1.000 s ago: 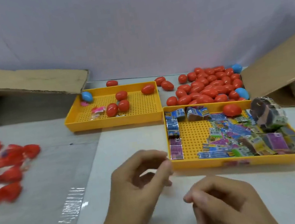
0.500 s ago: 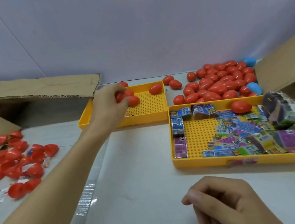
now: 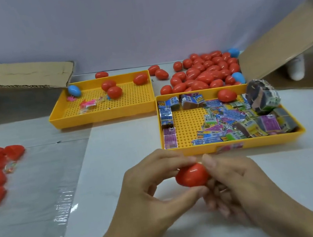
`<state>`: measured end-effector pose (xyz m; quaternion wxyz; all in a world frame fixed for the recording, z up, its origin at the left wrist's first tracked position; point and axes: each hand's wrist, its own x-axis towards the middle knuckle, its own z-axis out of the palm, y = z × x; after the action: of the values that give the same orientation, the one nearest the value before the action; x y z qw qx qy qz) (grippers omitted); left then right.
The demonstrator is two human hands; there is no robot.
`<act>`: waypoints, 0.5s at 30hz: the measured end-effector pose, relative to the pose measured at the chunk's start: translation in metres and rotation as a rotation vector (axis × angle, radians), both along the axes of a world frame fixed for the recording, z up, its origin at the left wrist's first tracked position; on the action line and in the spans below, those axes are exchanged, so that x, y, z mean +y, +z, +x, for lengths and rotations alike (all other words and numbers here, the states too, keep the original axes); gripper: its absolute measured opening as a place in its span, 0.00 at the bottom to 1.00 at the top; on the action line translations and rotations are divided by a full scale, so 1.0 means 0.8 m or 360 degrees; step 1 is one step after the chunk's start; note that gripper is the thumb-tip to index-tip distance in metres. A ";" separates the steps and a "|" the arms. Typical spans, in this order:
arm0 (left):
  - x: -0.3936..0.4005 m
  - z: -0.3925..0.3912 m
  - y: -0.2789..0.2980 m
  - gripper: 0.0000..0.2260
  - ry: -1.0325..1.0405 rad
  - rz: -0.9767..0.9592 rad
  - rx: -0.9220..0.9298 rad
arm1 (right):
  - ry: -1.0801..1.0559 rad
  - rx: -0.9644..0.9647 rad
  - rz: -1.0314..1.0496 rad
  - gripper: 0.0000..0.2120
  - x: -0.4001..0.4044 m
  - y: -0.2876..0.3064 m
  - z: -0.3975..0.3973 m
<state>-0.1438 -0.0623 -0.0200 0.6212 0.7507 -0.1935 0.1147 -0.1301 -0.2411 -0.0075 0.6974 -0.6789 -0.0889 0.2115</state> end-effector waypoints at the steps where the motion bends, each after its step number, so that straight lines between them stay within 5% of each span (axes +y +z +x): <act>1: -0.001 -0.002 -0.003 0.15 -0.0015 0.0007 -0.0010 | 0.0023 -0.0042 -0.0094 0.30 -0.001 0.001 -0.002; 9: -0.002 -0.005 -0.002 0.15 0.0012 -0.0453 0.0673 | 0.0010 -0.0042 -0.0105 0.22 -0.008 0.007 0.001; 15: 0.000 -0.002 0.001 0.14 -0.0076 -0.0433 0.0645 | 0.0050 -0.0260 -0.0098 0.14 -0.017 0.012 0.004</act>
<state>-0.1458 -0.0625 -0.0193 0.7452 0.6630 -0.0654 -0.0279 -0.1271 -0.2545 0.0024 0.6633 -0.7135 -0.1497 0.1690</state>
